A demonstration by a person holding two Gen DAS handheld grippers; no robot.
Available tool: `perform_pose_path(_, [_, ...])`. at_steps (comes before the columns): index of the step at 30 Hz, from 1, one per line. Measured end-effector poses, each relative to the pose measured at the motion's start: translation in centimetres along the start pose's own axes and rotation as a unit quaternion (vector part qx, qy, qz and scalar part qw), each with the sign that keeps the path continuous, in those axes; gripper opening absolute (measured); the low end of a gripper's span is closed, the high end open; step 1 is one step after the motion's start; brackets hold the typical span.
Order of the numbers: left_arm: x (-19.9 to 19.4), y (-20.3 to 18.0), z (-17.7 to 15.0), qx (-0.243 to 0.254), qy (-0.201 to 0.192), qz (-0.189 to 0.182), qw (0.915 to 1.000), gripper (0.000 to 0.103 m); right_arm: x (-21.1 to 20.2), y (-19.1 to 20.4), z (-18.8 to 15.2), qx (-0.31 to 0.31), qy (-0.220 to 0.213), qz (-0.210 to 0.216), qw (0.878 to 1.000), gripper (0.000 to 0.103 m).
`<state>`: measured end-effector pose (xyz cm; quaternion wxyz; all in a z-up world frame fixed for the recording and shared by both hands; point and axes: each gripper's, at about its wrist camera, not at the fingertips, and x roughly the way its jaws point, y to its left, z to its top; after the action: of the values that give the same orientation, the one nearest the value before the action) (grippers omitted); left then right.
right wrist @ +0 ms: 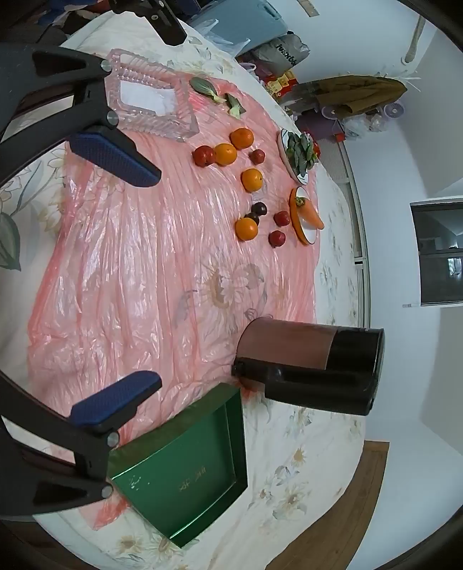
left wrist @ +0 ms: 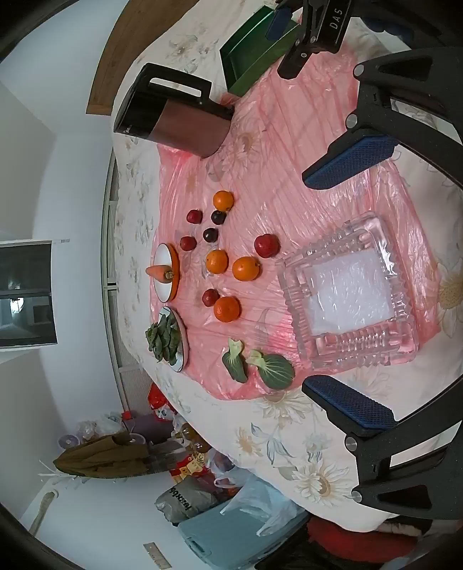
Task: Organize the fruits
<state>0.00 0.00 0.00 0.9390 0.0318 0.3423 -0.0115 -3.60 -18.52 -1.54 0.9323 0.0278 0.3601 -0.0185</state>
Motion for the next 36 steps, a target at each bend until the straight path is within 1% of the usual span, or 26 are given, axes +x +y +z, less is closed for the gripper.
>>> perform_pose_path(8, [-0.3, -0.23, -0.08, -0.001, -0.001, -0.002, 1.0, 0.102, 0.08, -0.03, -0.1, 0.001, 0.002, 0.001, 1.0, 0.103])
perform_pose_path(36, [0.69, 0.37, -0.52, -0.002, 0.006, -0.002, 1.0, 0.102, 0.3, 0.04, 0.04, 0.0, 0.003, 0.001, 1.0, 0.103])
